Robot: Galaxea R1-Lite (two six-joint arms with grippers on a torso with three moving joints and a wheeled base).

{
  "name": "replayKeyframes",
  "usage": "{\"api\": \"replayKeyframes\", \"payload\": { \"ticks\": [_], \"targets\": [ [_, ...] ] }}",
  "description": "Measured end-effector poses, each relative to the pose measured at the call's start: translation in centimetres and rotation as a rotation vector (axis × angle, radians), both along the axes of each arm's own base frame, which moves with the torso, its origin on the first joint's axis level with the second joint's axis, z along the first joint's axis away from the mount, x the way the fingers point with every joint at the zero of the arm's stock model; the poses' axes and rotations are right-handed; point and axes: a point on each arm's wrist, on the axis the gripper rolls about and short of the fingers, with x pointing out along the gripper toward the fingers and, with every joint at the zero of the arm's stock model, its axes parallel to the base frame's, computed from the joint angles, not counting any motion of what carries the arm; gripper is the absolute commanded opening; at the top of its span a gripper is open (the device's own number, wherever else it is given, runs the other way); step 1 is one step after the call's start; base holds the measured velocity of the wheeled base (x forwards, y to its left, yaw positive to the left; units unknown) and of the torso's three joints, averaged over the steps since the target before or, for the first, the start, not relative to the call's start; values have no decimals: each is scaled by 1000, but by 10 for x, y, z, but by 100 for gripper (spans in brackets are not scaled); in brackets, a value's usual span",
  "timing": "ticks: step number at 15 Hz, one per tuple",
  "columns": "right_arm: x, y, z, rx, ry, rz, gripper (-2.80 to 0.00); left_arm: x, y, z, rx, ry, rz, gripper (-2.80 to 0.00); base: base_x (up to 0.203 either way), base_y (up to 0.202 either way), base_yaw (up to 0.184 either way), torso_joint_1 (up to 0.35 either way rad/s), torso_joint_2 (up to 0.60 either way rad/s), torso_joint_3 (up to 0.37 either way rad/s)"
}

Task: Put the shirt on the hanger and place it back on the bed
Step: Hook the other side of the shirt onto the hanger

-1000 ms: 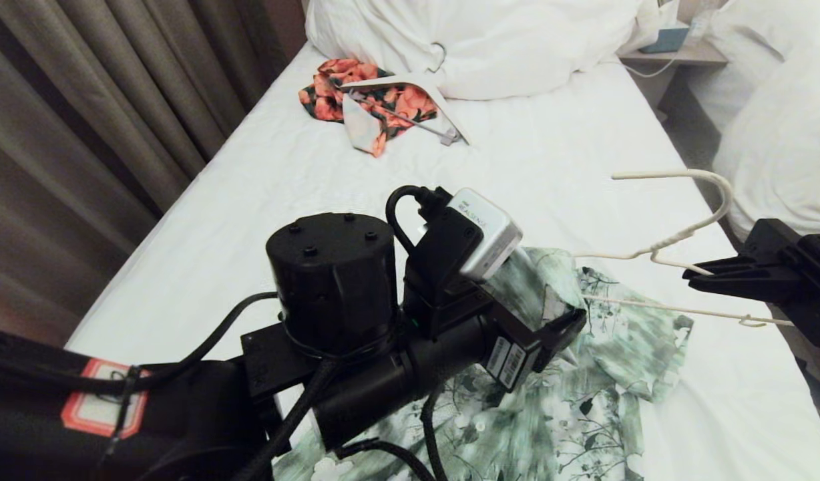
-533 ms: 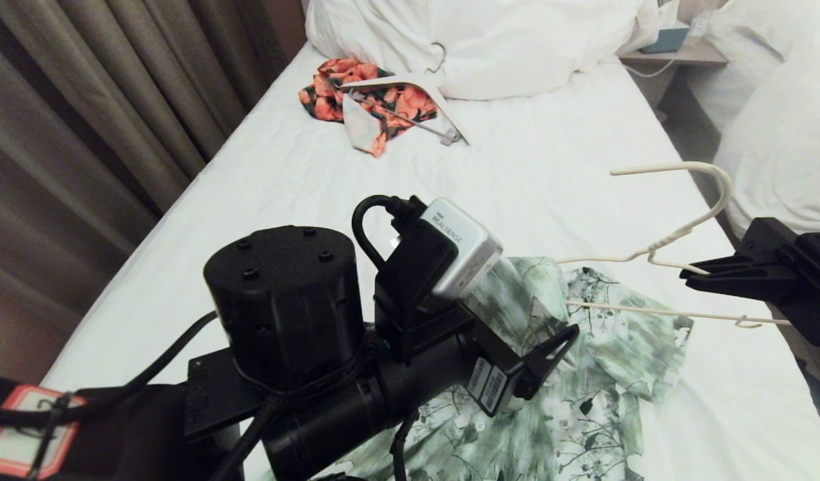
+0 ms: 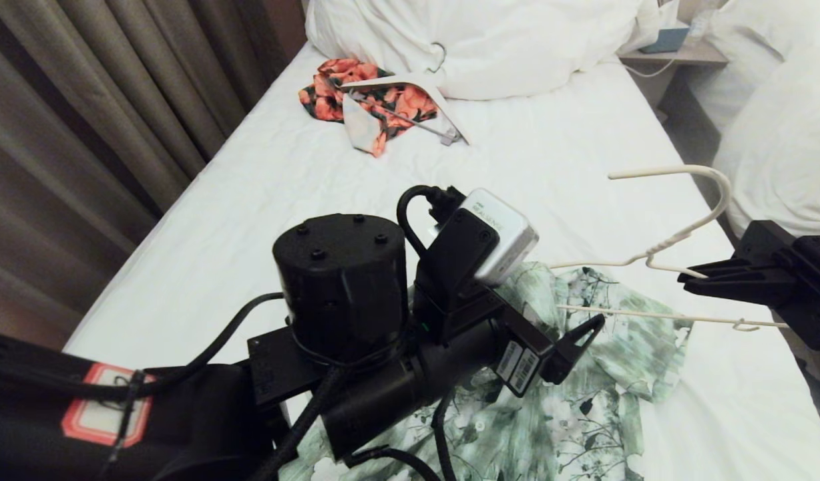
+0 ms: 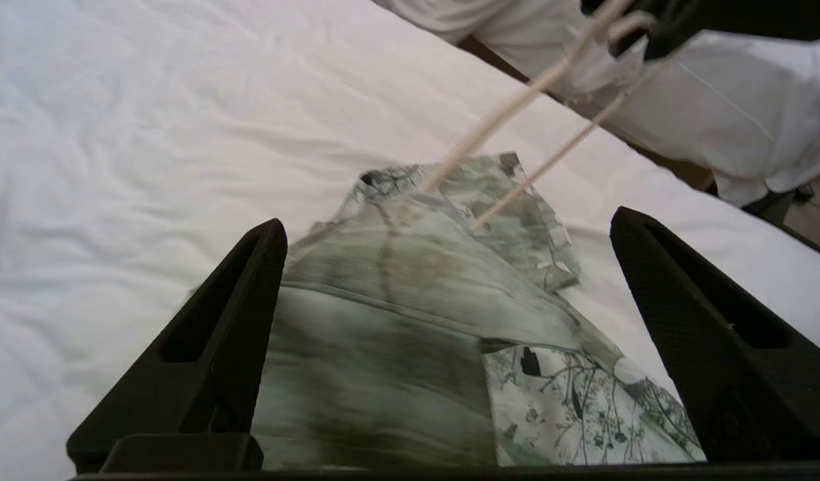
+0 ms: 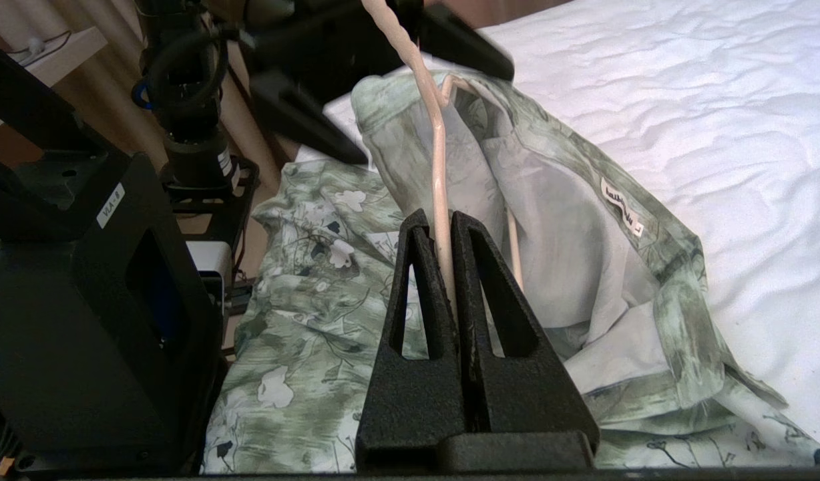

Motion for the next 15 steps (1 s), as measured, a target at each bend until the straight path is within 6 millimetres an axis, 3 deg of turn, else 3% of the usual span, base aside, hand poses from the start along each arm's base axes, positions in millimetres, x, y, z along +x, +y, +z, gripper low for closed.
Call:
{"api": "replayKeyframes", "payload": {
  "ticks": [7, 8, 15],
  "targets": [
    [0, 0, -2, 1, 8, -2, -280, 13, -13, -9, 17, 9, -11, 0, 0, 0, 0, 0, 0, 0],
    [0, 0, -2, 1, 9, -2, -280, 15, -14, -11, 23, 10, -9, -280, 0, 0, 0, 0, 0, 0],
    [0, -1, -2, 0, 6, -2, -280, 19, -13, -14, 50, -10, -11, -280, 0, 0, 0, 0, 0, 0]
  ]
}}
